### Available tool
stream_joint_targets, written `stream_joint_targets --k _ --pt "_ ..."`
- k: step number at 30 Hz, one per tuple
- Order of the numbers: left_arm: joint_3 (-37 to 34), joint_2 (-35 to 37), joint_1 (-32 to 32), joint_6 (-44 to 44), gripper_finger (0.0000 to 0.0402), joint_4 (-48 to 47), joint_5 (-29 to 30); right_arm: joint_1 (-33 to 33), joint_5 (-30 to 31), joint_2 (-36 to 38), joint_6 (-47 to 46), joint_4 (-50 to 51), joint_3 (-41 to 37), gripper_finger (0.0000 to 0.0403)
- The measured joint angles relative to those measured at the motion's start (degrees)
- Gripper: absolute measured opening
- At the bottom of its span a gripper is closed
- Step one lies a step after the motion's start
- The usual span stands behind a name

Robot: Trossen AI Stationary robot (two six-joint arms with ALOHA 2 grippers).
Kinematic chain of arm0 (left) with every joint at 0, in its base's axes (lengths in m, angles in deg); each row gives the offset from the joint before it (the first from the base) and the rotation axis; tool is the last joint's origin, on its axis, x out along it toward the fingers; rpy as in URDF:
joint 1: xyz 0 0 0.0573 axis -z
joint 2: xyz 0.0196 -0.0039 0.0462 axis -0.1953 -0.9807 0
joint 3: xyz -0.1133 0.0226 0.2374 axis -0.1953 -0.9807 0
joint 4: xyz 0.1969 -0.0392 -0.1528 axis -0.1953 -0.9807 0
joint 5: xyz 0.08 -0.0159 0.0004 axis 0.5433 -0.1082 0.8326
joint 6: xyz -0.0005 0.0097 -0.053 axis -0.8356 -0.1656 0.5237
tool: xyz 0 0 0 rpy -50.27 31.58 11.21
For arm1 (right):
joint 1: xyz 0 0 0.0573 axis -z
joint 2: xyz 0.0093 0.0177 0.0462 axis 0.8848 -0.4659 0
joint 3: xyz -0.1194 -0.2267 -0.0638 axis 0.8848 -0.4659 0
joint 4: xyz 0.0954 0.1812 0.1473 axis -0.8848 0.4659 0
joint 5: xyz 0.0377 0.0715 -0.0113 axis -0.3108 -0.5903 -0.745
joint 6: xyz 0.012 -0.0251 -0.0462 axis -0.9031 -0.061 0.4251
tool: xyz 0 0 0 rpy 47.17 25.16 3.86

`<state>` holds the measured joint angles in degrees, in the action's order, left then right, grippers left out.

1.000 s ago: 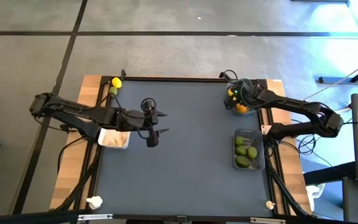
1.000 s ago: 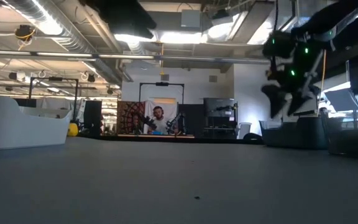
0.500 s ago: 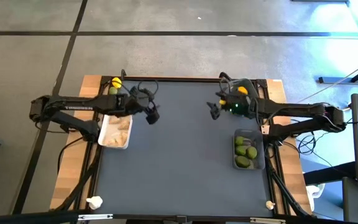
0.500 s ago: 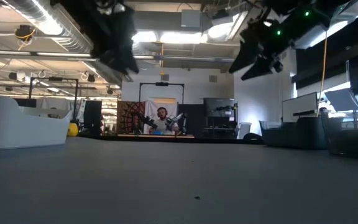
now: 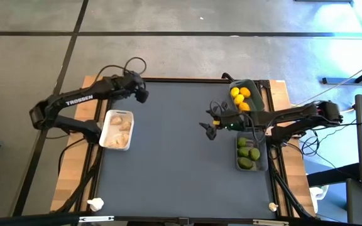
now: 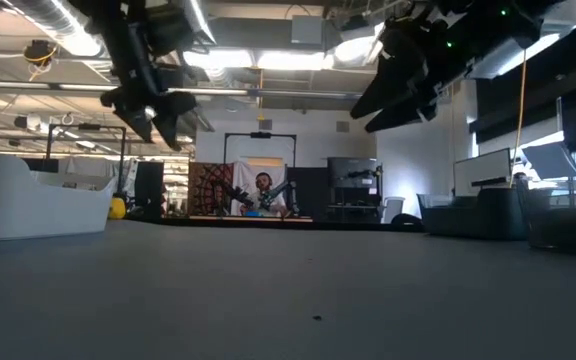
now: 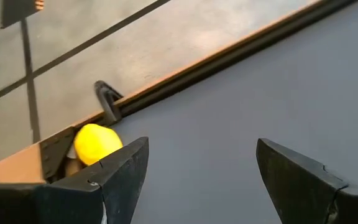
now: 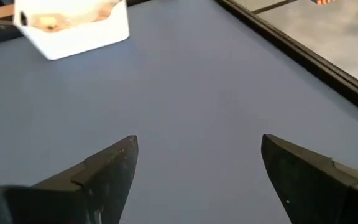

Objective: Sort produce into baskets
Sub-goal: Put the lemon into the blue bin

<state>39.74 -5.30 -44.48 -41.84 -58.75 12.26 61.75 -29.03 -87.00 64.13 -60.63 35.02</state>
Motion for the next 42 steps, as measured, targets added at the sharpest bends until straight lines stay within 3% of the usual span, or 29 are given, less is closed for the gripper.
stream_joint_targets --k 10,17,24,42 --pt "0.1 -1.6 -9.5 -1.6 0.0294 -0.3 -0.1 -3.9 0.0 -2.3 -1.5 -0.6 0.0 0.034" --pt "8.4 -9.3 -13.7 0.4 0.0294 -9.8 -4.0 -4.0 0.0 -2.3 -1.6 -0.7 0.0 0.034" --pt "15.6 -19.3 -17.9 0.3 0.0294 -16.6 0.6 -4.0 0.0 -2.4 -1.6 -0.8 0.0 0.034" --pt "15.7 -35.0 -23.9 0.3 0.0294 -13.5 5.7 -4.0 0.0 -5.8 -1.0 -5.1 0.0 0.034"
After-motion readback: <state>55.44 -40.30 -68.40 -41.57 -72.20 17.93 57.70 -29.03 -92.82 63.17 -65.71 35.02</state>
